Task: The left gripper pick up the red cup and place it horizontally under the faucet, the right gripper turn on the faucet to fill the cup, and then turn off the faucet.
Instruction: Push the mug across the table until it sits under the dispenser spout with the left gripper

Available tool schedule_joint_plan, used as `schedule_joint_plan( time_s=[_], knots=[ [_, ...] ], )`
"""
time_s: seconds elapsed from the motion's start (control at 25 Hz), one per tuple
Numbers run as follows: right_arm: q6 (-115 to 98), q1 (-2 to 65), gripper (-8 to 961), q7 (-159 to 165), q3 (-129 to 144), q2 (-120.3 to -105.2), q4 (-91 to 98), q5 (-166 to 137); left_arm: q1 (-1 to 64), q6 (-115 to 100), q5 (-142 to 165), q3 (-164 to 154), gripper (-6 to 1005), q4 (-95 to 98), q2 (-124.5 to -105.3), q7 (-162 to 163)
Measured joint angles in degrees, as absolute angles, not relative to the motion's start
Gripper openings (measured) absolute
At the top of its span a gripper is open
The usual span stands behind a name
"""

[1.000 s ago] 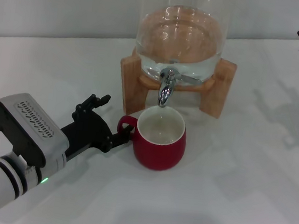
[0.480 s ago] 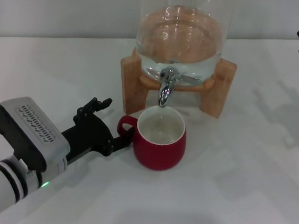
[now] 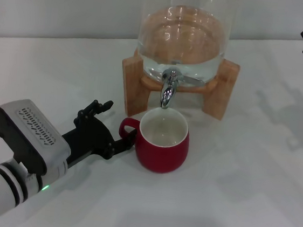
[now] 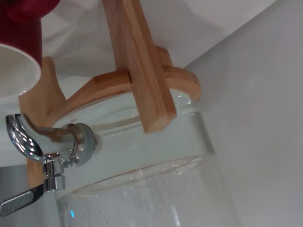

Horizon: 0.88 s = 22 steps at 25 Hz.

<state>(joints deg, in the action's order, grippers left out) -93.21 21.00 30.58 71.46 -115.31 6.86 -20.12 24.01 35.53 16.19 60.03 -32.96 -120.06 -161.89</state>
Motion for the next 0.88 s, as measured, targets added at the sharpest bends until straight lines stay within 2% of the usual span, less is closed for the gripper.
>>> schedule_joint_plan(
  time_s=[0.88],
  knots=[
    [-92.8, 20.9, 778, 30.6, 72.1, -115.31, 6.9, -20.1, 23.5, 35.6, 17.5, 60.6, 874, -33.0, -119.93, -161.9]
  ],
)
